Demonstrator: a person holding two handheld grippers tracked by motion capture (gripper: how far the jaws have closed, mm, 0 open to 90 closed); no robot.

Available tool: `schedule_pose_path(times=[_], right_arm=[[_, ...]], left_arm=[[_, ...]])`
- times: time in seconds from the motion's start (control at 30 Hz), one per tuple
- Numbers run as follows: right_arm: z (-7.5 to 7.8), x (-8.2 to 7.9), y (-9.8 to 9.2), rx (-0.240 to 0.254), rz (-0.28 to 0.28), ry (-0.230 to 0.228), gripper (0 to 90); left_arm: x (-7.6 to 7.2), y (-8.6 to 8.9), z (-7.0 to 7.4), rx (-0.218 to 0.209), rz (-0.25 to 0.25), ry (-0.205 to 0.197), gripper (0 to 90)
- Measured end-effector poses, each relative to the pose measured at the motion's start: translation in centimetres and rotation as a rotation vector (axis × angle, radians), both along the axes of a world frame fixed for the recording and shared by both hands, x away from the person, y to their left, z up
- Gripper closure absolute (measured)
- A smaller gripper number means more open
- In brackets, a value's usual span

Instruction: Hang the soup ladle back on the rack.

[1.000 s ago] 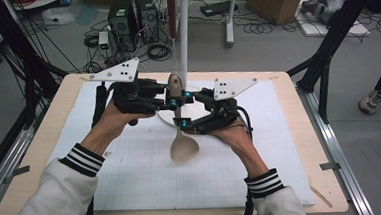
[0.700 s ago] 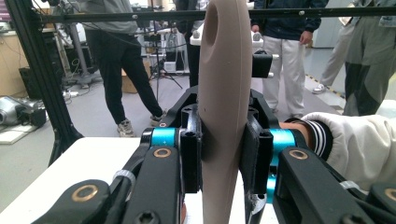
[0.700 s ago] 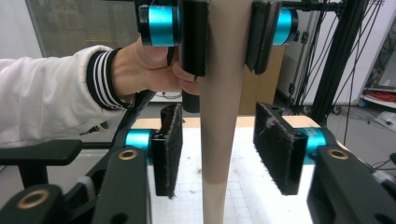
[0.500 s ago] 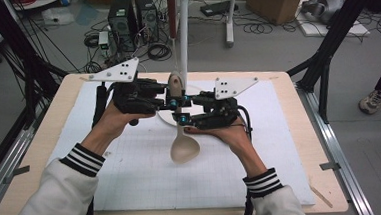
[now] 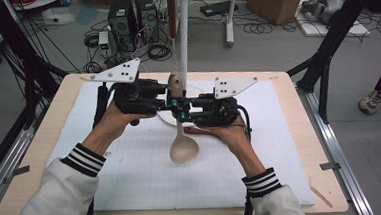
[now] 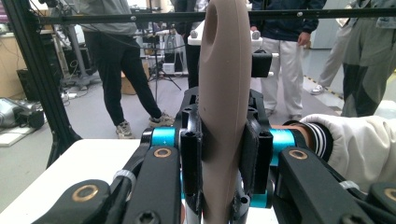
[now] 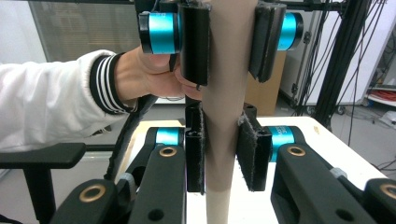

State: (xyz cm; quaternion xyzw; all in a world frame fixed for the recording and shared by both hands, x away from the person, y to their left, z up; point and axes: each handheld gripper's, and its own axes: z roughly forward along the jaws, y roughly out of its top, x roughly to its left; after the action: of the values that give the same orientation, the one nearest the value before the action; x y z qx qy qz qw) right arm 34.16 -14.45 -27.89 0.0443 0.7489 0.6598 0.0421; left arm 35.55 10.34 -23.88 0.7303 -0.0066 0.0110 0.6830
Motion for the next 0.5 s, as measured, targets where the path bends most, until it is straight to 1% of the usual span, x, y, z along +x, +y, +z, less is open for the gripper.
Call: schedule_pose_path(times=[0.07, 0.13, 0.17, 0.23, 0.4, 0.43, 0.5], right_arm=[[0.05, -0.03, -0.04, -0.003, 0.000, 0.005, 75.6], [0.06, 0.05, -0.03, -0.003, -0.003, -0.003, 75.7], [0.06, 0.00, -0.06, -0.006, -0.005, 0.006, 75.7], [0.08, 0.00, -0.08, -0.008, -0.006, 0.008, 75.8], [0.15, -0.02, -0.12, -0.009, -0.017, 0.000, 76.1], [0.16, -0.07, -0.14, -0.012, -0.021, 0.007, 76.1], [0.17, -0.08, -0.13, -0.013, -0.024, 0.004, 76.2]], left_arm=[[0.00, -0.03, -0.02, -0.001, -0.001, 0.004, 72.9], [0.03, -0.04, -0.05, -0.001, -0.002, 0.003, 72.9], [0.04, -0.04, -0.06, -0.001, -0.002, 0.004, 72.9], [0.10, -0.03, -0.08, -0.002, -0.004, 0.000, 72.9], [0.18, -0.03, -0.15, -0.008, -0.004, 0.002, 72.9], [0.20, -0.02, -0.17, -0.009, -0.004, 0.001, 72.8], [0.25, -0.02, -0.20, -0.013, -0.009, -0.001, 72.8]])
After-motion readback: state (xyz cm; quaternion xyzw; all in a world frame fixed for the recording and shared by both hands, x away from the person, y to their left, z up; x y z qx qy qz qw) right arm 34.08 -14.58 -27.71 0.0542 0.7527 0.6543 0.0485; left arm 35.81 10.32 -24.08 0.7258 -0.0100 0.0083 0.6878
